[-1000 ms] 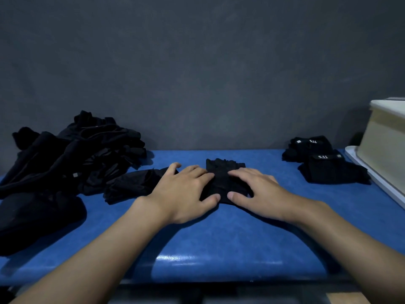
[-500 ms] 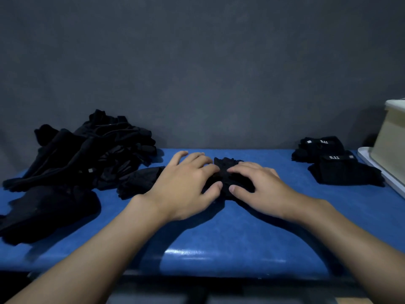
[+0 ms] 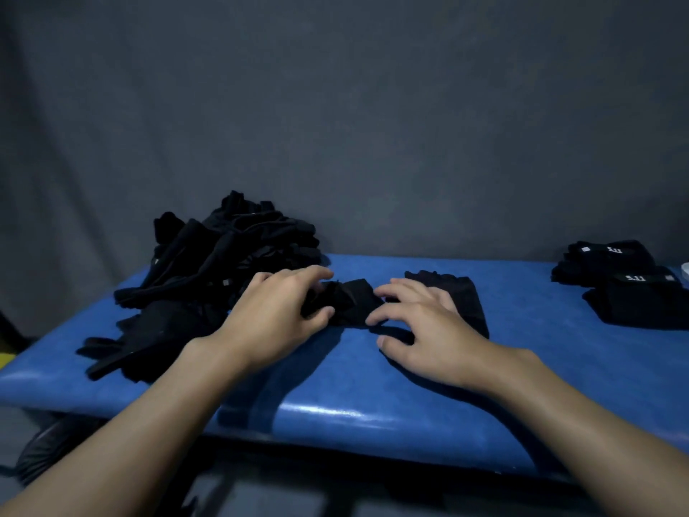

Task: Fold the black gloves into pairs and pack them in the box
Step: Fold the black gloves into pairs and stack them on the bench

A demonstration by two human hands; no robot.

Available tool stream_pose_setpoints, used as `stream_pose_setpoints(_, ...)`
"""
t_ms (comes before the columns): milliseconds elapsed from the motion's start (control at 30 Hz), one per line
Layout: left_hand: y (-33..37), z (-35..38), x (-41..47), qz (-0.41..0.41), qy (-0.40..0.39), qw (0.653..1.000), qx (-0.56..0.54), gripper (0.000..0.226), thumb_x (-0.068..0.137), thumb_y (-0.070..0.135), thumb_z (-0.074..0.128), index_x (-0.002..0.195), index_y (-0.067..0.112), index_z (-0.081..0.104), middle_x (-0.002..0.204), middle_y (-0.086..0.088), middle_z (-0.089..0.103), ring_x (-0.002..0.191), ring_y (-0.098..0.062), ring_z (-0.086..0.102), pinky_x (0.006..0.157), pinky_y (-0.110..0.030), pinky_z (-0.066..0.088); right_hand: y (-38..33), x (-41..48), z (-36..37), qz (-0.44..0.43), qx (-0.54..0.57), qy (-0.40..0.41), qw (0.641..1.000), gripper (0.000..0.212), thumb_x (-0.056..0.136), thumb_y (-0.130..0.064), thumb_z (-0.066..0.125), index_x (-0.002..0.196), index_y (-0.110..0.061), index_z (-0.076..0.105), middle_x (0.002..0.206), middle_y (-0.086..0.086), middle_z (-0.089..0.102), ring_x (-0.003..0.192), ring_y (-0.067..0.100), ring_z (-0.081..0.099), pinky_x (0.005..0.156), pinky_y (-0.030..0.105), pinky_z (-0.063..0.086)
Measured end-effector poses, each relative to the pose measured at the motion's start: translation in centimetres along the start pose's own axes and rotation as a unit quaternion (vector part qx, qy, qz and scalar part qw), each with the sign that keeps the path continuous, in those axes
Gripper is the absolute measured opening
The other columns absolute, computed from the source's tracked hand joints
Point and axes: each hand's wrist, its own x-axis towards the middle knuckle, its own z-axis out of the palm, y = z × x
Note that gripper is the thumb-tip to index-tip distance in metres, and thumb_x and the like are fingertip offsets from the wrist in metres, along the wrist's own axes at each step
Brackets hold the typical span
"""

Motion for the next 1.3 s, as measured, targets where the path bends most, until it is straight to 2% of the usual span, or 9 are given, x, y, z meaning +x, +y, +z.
stream_pose_setpoints(300, -0.6, 1.2, 0.0, -0.014, 0.009, 0.998, -0.053, 0.026, 0.088, 0.035, 0.068, 0.113, 0.028, 0.066, 0.103, 0.015, 0.068, 0.103, -0.009, 0.062, 0.097, -0.042, 0.045, -0.3, 0.6, 0.5, -0.009, -0.082, -0.030, 0.996, 0.045, 0.095, -0.039, 0.049, 0.139, -0.030, 0.048, 0.150, -0.021, 0.035, 0.145, 0.000, 0.008, 0.119, 0.043, 0.000)
stream_pose_setpoints(433, -0.6, 1.6, 0.5, -0.020, 0.045, 0.991, -0.123, 0.008, 0.090, 0.032, 0.067, 0.093, 0.024, 0.069, 0.087, 0.012, 0.068, 0.088, -0.011, 0.064, 0.088, -0.045, 0.049, -0.3, 0.5, 0.4, -0.022, -0.069, -0.004, 0.997, 0.037, 0.092, -0.039, 0.056, 0.128, -0.030, 0.052, 0.135, -0.023, 0.044, 0.139, -0.003, 0.021, 0.119, 0.040, 0.004)
stream_pose_setpoints(633, 0.6, 0.9, 0.5, 0.025, 0.060, 0.969, -0.237, 0.006, 0.093, 0.023, 0.066, 0.094, 0.024, 0.072, 0.088, 0.014, 0.071, 0.090, -0.002, 0.066, 0.086, -0.023, 0.050, -1.2, 0.9, 0.0, 0.017, 0.079, 0.099, 0.992, 0.053, 0.084, -0.044, 0.070, 0.130, -0.035, 0.046, 0.119, -0.030, 0.047, 0.106, -0.037, 0.018, 0.111, 0.027, 0.017)
stream_pose_setpoints(800, 1.2, 0.4, 0.3, 0.037, 0.026, 0.966, -0.255, 0.016, 0.090, 0.025, 0.070, 0.106, 0.024, 0.071, 0.097, 0.016, 0.071, 0.099, 0.003, 0.063, 0.085, -0.007, 0.041, -1.7, 1.4, 0.4, 0.003, 0.111, 0.167, 0.980, 0.018, 0.085, -0.030, 0.071, 0.083, -0.037, 0.055, 0.088, -0.022, 0.059, 0.101, -0.003, 0.050, 0.103, 0.039, 0.033)
stream_pose_setpoints(900, 0.6, -0.1, 0.1, 0.009, -0.033, 0.968, -0.250, 0.049, 0.079, 0.038, 0.080, 0.124, 0.031, 0.062, 0.110, 0.019, 0.066, 0.111, 0.008, 0.056, 0.086, -0.004, 0.037, -1.7, 1.5, 0.3, 0.049, 0.180, 0.175, 0.967, 0.012, 0.087, -0.033, 0.065, 0.081, -0.036, 0.056, 0.086, -0.018, 0.063, 0.097, 0.016, 0.056, 0.089, 0.037, 0.044)
stream_pose_setpoints(967, 0.2, -0.5, -0.1, -0.006, -0.067, 0.970, -0.235, 0.062, 0.074, 0.041, 0.082, 0.131, 0.036, 0.055, 0.114, 0.022, 0.064, 0.114, 0.011, 0.053, 0.087, -0.006, 0.038, -1.7, 1.5, 0.1, 0.052, 0.211, 0.179, 0.960, 0.012, 0.089, -0.030, 0.065, 0.081, -0.030, 0.056, 0.083, -0.019, 0.063, 0.090, 0.011, 0.058, 0.080, 0.027, 0.045)
stream_pose_setpoints(1033, -0.2, -0.8, -0.1, -0.011, -0.060, 0.969, -0.239, 0.058, 0.075, 0.031, 0.084, 0.127, 0.032, 0.058, 0.109, 0.018, 0.067, 0.108, 0.010, 0.057, 0.086, -0.005, 0.040, -1.9, 1.4, -0.2, 0.043, 0.230, 0.186, 0.954, 0.015, 0.090, -0.022, 0.065, 0.080, -0.023, 0.055, 0.078, -0.015, 0.062, 0.079, 0.003, 0.057, 0.071, 0.021, 0.043)
stream_pose_setpoints(1167, -0.4, -1.2, 0.1, -0.021, 0.019, 0.954, -0.298, 0.028, 0.079, 0.008, 0.078, 0.104, 0.018, 0.069, 0.090, 0.006, 0.072, 0.083, -0.001, 0.066, 0.080, -0.023, 0.052, -2.1, 1.3, -0.5, 0.042, 0.255, 0.203, 0.945, 0.013, 0.092, -0.019, 0.062, 0.083, -0.019, 0.054, 0.075, -0.001, 0.061, 0.072, 0.020, 0.057, 0.068, 0.036, 0.047)
stream_pose_setpoints(1300, 0.3, -1.6, 0.3, -0.018, 0.092, 0.929, -0.359, 0.015, 0.085, -0.003, 0.071, 0.094, 0.009, 0.070, 0.079, 0.001, 0.072, 0.072, -0.002, 0.065, 0.069, -0.017, 0.051, -2.5, 1.1, -1.0, 0.057, 0.274, 0.215, 0.936, 0.012, 0.095, -0.023, 0.059, 0.086, -0.019, 0.051, 0.079, 0.011, 0.060, 0.063, 0.019, 0.049, 0.058, 0.025, 0.043)
